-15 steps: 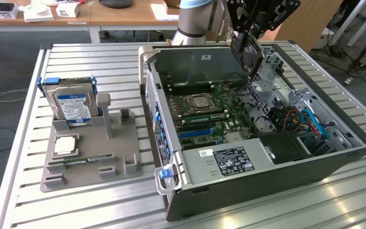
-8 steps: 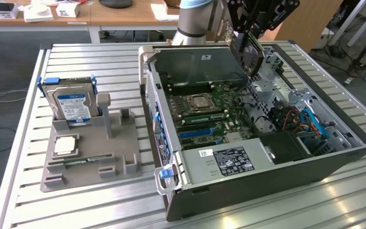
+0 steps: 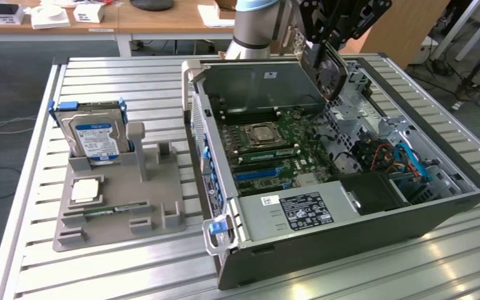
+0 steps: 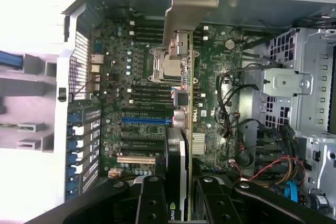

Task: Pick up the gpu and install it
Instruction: 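Insert the gpu into the slot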

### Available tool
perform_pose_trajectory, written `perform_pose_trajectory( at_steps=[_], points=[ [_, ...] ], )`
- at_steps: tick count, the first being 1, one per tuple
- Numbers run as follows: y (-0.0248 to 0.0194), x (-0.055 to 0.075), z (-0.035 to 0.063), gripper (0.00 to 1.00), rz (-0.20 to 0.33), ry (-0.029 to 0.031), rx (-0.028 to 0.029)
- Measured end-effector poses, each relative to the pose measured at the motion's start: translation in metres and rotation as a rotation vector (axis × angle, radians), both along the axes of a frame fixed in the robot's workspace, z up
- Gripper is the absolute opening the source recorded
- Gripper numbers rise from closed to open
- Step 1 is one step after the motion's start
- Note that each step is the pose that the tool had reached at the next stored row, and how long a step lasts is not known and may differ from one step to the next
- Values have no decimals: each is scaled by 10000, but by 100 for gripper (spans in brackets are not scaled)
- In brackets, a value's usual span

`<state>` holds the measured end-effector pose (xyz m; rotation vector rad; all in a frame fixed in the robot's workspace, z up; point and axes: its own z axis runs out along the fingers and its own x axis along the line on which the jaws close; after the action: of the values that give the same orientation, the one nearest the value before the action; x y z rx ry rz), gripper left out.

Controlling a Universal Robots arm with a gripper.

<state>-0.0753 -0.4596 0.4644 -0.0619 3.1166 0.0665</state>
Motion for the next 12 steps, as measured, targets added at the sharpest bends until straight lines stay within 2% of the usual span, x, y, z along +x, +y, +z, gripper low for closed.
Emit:
perform_pose_trajectory(
  at_steps=[12],
  points=[
    [0, 0, 0, 28, 780, 0, 0]
  ],
)
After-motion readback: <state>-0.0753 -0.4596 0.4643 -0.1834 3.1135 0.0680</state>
